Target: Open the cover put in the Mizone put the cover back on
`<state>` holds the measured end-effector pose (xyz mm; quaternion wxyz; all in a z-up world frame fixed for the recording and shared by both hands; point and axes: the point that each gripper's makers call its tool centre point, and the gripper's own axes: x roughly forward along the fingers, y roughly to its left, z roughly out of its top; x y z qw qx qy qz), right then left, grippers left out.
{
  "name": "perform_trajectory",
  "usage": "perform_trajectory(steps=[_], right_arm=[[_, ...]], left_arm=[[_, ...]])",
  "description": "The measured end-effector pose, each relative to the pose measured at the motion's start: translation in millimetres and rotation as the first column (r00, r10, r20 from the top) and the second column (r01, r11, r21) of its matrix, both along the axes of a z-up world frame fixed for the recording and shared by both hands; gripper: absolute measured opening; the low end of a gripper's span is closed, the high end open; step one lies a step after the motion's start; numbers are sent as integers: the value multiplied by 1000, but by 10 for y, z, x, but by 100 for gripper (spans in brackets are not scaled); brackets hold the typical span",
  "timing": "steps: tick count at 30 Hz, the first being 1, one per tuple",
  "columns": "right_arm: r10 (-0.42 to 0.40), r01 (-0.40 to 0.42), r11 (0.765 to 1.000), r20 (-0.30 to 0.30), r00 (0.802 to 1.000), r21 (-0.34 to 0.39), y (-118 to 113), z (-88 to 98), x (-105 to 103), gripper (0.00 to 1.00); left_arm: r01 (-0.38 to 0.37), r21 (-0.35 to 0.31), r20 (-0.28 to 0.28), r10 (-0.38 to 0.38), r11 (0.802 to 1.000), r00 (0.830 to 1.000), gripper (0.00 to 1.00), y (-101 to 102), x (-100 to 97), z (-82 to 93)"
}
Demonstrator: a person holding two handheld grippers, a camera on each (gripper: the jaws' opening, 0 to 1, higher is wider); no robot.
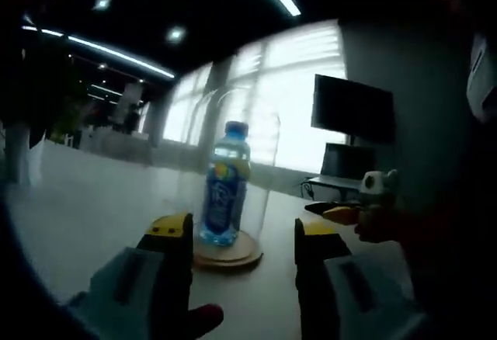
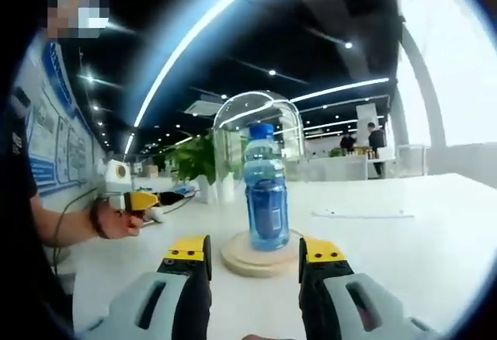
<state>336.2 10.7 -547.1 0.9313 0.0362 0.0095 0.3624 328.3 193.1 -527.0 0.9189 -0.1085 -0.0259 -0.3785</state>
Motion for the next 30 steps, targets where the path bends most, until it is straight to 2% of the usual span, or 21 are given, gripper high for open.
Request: perform_trajectory(steps=[3,5,9,11,13,20,22,24,26,28,30], right_arm=[[-15,15,1000,-16,1000,13,-40,-55,-41,35],[-16,17,1000,-23,1000,26,-50,-79,-70,35],[-20,21,999,-31,999,38,-69,-134,-109,33],[-28,29,999,-35,999,36,-88,-158,-120,30],[-27,29,998,-38,999,49,-92,-162,-145,28],[-65,65,997,-13,998,36,-107,-119,-200,19],[-65,65,997,4,998,35,-100,-96,-229,19],[-63,63,997,9,998,33,-86,-97,-249,19],[-65,65,998,24,998,15,-69,-111,-268,19],[-66,66,998,33,997,-5,-56,-138,-281,20],[-64,64,998,41,997,-13,-56,-176,-289,20]], left_arm=[[-14,3,11,14,1000,1000,36,41,-57,-7],[-16,-10,33,16,1000,999,37,65,-108,24],[-19,-35,37,21,999,999,41,107,-154,27],[-35,-13,30,35,999,999,40,138,-151,-38],[-72,53,47,69,996,996,40,185,-151,-140],[-78,8,28,78,997,997,39,223,-262,-202],[-106,5,20,106,994,994,32,267,-249,-208],[-133,-15,16,133,991,991,18,329,-256,-182],[-144,-9,31,144,990,989,19,353,-252,-171],[-172,64,60,168,983,984,26,389,-235,-227],[-180,100,72,173,979,982,29,379,-238,-282]])
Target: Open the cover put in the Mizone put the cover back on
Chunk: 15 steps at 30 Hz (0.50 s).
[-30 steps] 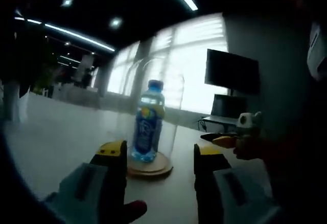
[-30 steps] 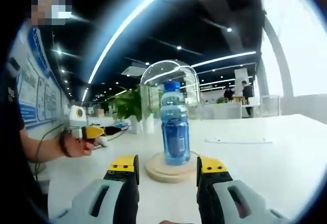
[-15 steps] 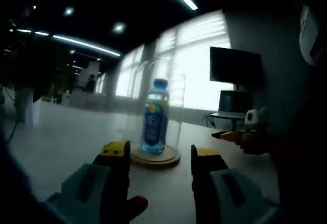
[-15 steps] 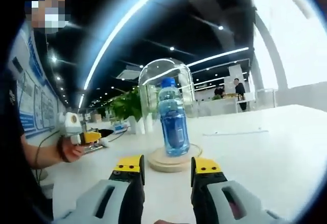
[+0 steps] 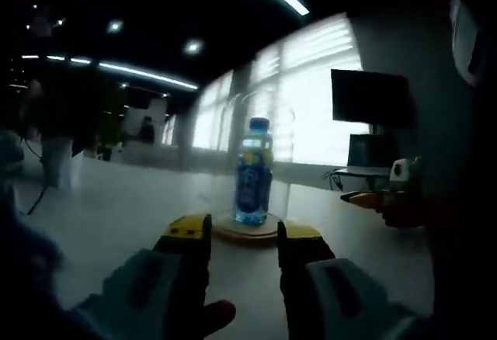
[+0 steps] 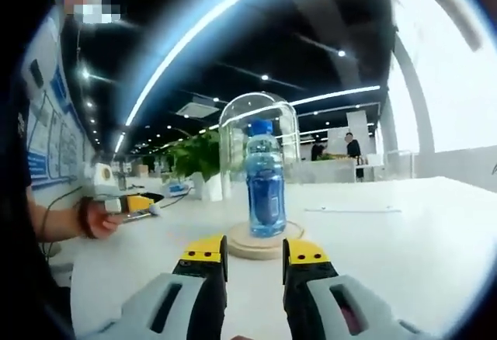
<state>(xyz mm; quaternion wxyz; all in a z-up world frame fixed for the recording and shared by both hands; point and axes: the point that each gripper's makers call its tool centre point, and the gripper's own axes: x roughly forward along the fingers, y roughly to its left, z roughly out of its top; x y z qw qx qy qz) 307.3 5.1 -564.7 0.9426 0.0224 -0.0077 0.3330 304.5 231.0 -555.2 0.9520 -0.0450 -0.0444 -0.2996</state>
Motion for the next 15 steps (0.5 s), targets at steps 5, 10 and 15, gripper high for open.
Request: perform_trajectory(steps=[5,10,15], right_arm=[[-15,15,1000,-14,1000,12,-50,-106,6,19],[-17,18,999,-8,1000,31,-84,-78,6,19],[-14,14,1000,-13,1000,20,-103,-121,3,20]], left_arm=[[22,-5,3,-22,1000,1000,29,-42,-65,38],[25,27,-9,-25,999,1000,29,-47,-88,-29],[30,7,-24,-30,1000,999,29,-29,-85,-63]])
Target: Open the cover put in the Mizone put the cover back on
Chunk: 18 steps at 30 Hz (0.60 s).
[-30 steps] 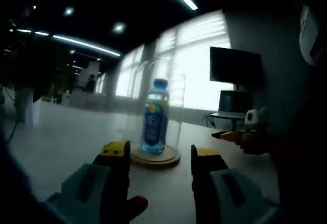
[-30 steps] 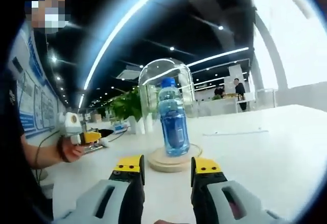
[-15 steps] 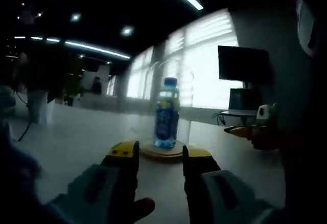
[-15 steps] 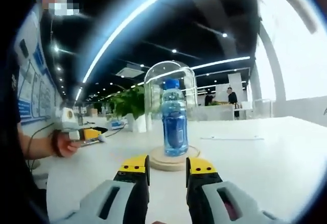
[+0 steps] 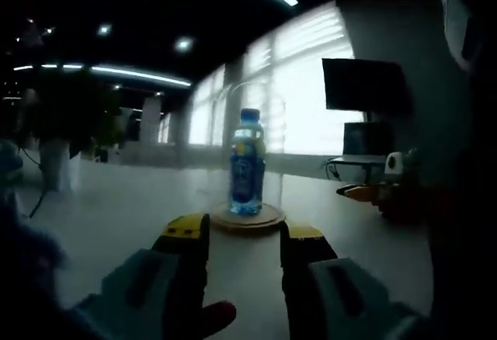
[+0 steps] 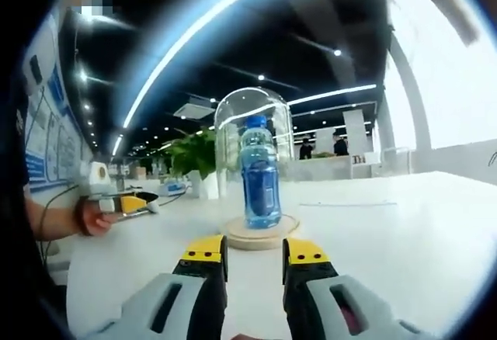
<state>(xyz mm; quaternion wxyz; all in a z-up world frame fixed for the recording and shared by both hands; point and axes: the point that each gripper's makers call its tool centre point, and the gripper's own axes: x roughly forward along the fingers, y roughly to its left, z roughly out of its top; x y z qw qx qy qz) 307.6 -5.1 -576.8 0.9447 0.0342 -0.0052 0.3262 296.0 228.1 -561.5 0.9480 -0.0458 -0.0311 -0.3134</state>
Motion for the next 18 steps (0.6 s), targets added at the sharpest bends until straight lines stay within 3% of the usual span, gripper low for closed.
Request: perform_trajectory(steps=[7,18], right_arm=[[15,-15,999,10,1000,-49,55,-47,-16,21],[19,-20,999,-5,1000,-35,50,-57,0,21]], left_arm=[[-1,18,5,1,1000,1000,29,-24,11,-25],[2,-13,-7,-2,1000,1000,29,-8,14,-16]])
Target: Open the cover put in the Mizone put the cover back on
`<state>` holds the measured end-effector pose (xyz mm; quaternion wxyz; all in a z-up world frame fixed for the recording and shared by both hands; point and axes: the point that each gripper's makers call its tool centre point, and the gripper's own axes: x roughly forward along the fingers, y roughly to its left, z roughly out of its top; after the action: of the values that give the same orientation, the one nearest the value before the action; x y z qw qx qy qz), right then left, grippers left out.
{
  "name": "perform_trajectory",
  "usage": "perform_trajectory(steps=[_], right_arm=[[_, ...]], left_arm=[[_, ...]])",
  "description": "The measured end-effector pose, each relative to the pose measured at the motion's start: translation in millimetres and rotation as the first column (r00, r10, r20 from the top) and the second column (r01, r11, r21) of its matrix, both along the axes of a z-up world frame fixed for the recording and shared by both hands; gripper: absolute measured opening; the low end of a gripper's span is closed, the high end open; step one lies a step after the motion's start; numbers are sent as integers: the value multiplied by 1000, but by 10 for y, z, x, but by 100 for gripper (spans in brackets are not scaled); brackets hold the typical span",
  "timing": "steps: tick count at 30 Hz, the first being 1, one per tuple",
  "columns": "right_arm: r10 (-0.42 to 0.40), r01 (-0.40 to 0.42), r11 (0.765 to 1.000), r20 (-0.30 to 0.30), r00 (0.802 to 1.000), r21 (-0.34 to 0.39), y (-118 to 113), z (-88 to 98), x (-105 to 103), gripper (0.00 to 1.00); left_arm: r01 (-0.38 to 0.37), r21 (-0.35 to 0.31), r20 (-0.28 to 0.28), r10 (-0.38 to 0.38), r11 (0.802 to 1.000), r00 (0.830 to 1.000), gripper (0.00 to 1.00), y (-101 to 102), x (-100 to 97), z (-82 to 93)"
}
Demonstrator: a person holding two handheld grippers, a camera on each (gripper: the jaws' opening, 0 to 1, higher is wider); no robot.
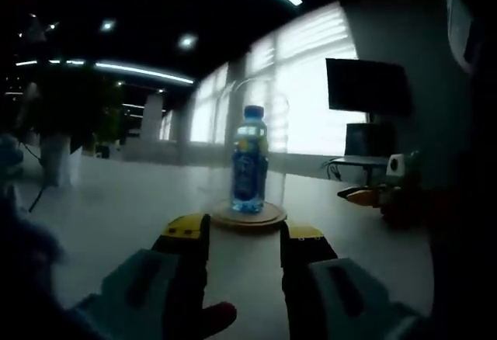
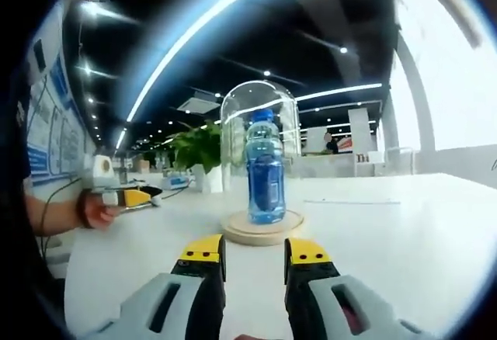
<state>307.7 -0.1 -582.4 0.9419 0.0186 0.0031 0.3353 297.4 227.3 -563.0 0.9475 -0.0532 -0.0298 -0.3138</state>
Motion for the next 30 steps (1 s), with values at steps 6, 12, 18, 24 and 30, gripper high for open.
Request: perform_trajectory(steps=[6,12,18,24,30], right_arm=[[-5,5,1000,-14,1000,12,-17,-11,21,21],[-10,11,1000,-19,1000,10,-23,-26,32,21],[-13,13,1000,-24,1000,15,-32,-31,39,21],[-13,14,1000,-30,999,25,-39,-30,42,21],[-13,13,1000,-24,1000,15,-29,-31,34,21]], left_arm=[[4,32,-3,-4,999,1000,29,-36,-3,-39],[1,27,-18,0,1000,1000,29,-22,17,-59],[8,30,-21,-7,1000,1000,29,-43,10,-68],[1,37,-27,0,999,1000,29,-32,25,-85],[-3,44,-27,4,999,1000,29,-31,27,-93]])
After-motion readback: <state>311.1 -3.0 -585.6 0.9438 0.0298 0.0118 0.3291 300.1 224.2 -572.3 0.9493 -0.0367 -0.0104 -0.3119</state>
